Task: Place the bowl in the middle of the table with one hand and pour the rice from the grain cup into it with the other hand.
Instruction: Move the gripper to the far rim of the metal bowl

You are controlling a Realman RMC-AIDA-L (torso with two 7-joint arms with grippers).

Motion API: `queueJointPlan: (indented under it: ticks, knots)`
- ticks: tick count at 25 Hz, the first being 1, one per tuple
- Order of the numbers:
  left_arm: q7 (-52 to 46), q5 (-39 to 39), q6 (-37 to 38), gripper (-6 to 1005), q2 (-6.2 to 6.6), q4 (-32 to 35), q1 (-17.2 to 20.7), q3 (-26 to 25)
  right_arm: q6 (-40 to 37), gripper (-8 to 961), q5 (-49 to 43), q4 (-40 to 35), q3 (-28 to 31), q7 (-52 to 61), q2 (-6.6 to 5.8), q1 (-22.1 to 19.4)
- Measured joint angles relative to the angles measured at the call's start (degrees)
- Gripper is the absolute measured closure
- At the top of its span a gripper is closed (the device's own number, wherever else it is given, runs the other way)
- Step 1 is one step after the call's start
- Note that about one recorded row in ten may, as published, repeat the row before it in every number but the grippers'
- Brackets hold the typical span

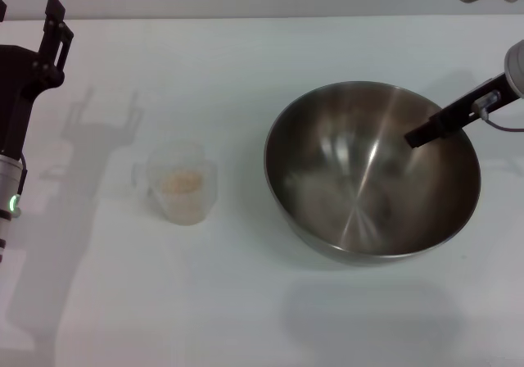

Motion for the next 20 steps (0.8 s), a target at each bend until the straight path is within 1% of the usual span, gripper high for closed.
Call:
queueJointPlan:
  ticks: [1,2,7,10,15,20]
  knots:
    - [0.0,-0.01,-0.02,290,0.0,0.0,-0.03,-0.02,-0.49,253,0.21,0.97,0.42,-0.39,-0.03,0.16]
    - [0.0,-0.05,-0.02,290,0.0,0.0,-0.04,-0.04,-1.45,291,0.35,3.22,1.17,-1.16,-0.13,0.55]
    - [0.0,-0.17,-0.04,291,0.0,0.0,-0.05,-0.04,-2.2,480,0.4,5.34,3.43,-3.53,-0.07,0.99]
    - [0.0,-0.2,-0.04,292,0.0,0.0,-0.05,-0.04,-2.36,574,1.39,5.44,4.71,-4.72,-0.01,0.94]
    - [0.0,-0.22,-0.09,293,0.0,0.0,-0.05,-0.02,-2.39,731,4.14,5.3,5.88,-6.13,-0.28,0.61]
    - [0.0,-0.21,-0.13,294,0.0,0.0,-0.05,-0.02,-2.25,921,5.21,5.11,6.96,-6.86,-0.3,0.62]
